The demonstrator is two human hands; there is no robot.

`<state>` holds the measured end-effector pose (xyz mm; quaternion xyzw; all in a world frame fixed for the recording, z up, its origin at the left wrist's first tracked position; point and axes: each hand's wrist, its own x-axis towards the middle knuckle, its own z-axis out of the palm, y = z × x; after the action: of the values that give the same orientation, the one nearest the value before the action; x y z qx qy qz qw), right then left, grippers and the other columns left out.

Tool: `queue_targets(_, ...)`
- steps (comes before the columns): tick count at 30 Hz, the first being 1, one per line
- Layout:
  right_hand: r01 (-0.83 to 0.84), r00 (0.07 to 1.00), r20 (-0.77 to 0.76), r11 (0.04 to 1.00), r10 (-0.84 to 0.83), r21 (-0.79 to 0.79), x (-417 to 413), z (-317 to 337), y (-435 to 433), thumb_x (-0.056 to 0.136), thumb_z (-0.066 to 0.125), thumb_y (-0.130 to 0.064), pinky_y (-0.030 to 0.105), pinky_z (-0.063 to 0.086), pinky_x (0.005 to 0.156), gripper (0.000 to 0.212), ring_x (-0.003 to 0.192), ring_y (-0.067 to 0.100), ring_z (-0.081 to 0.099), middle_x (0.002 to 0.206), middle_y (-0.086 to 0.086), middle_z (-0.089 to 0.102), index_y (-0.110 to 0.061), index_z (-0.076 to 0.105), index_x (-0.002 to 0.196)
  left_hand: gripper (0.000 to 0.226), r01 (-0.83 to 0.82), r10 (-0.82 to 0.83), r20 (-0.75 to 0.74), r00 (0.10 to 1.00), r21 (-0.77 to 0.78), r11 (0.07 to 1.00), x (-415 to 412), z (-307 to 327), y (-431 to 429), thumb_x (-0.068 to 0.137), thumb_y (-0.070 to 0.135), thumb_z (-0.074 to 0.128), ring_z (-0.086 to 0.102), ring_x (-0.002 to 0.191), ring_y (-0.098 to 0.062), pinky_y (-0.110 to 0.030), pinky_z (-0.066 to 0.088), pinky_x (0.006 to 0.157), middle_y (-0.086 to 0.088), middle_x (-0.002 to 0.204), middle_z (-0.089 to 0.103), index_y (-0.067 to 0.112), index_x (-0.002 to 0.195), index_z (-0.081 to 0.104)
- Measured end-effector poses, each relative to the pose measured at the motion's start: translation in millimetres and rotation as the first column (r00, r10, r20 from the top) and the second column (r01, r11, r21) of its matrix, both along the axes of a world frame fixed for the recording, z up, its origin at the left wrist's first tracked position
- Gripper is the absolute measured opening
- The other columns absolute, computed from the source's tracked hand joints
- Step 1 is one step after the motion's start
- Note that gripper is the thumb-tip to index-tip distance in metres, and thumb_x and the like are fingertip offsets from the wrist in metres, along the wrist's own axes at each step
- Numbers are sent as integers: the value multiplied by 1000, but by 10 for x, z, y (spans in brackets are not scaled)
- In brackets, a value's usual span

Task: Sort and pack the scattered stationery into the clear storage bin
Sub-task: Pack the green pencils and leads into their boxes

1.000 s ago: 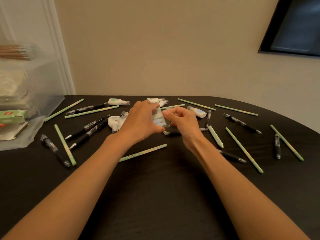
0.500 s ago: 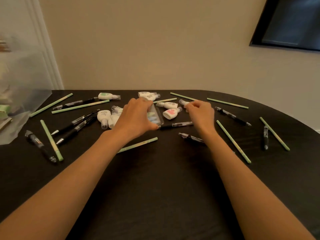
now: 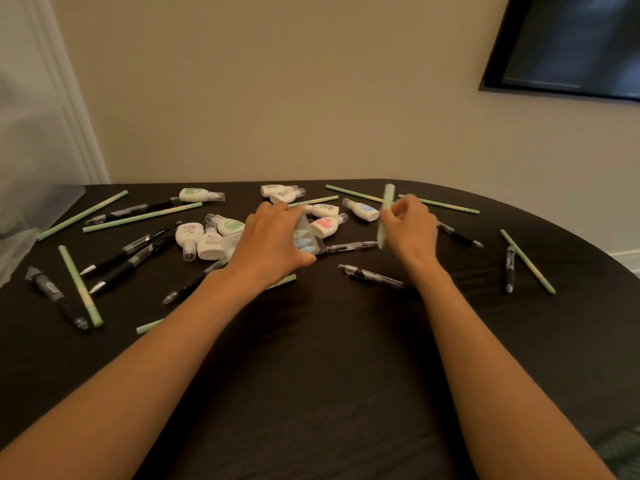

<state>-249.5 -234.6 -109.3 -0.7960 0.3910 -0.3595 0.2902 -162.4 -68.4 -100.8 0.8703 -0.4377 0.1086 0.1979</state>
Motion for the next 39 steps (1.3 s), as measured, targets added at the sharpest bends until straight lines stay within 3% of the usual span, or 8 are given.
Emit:
queue_targets(5, -557, 824, 272, 798, 496, 230, 13, 100, 310, 92, 56, -15, 15, 43, 46, 13, 43, 6, 47, 61, -4, 54, -18, 65, 84, 60, -33, 31, -60, 998, -35, 999, 11, 12, 22, 75, 35, 75, 43, 113, -22, -33, 38, 91, -7, 122, 54, 12, 125, 51)
queue_targets(14, -640, 762, 333, 723, 555, 260, 33, 43, 278, 90, 57, -7, 18, 32, 48, 15, 44, 5, 37, 47, -6, 47, -9, 69, 81, 63, 49, -67, -168, 983, -108, 993, 20, 78, 87, 69, 34, 80, 51, 104, -19, -32, 44, 87, -5, 115, 60, 12, 123, 56)
queue_targets(18, -658, 753, 337, 643, 565, 393, 41, 75, 340, 89, 43, 0, 18, 24, 48, 24, 48, 6, 29, 65, 26, 47, -4, 66, 85, 68, 172, -179, -197, 964, -51, 984, -21, 91, 95, 67, 32, 81, 52, 109, -17, -33, 46, 92, -2, 121, 59, 15, 127, 55)
queue_targets(21, -673, 738, 456, 583, 497, 455, 94, 85, 392, 87, 36, 6, 18, 33, 46, 21, 49, 8, 36, 71, 10, 46, -9, 50, 89, 72, 205, -212, -216, 953, -55, 977, -65, 84, 63, 68, 32, 80, 50, 115, -15, -30, 43, 94, 0, 127, 56, 15, 132, 51)
queue_targets(25, -644, 729, 579, 655, 366, 396, 96, 46, 333, 84, 60, 6, 20, 53, 61, 21, 63, 13, 62, 81, 9, 62, -10, 50, 93, 62, 156, -177, -186, 966, -126, 980, -43, 82, 64, 69, 33, 80, 51, 97, -12, -27, 45, 82, -1, 116, 59, 14, 122, 55)
queue_targets(28, -616, 748, 492, 742, 445, 266, 97, 43, 384, 81, 67, -1, 19, 54, 64, 11, 64, 9, 66, 74, 3, 68, -11, 62, 79, 64, 141, -169, -182, 969, -154, 978, -32, 75, 65, 69, 34, 79, 48, 94, -10, -22, 40, 77, -1, 117, 58, 14, 124, 54)
queue_targets(35, -651, 742, 432, 703, 512, 286, 140, 26, 516, 88, 49, -7, 28, 45, 84, 17, 93, 13, 55, 95, 0, 56, -10, 66, 86, 60, 126, -171, -193, 966, -227, 966, -56, 101, 55, 68, 35, 80, 55, 99, -12, -22, 42, 82, -5, 113, 63, 10, 119, 58)
queue_targets(39, -702, 701, 390, 673, 597, 234, 112, 6, 508, 86, 40, -29, 39, 37, 105, 32, 119, 17, 50, 119, 3, 58, -19, 69, 93, 64, 95, -153, -189, 970, -284, 954, -44, 113, 56, 67, 37, 81, 57, 104, -16, -24, 43, 84, -5, 114, 64, 9, 119, 58)
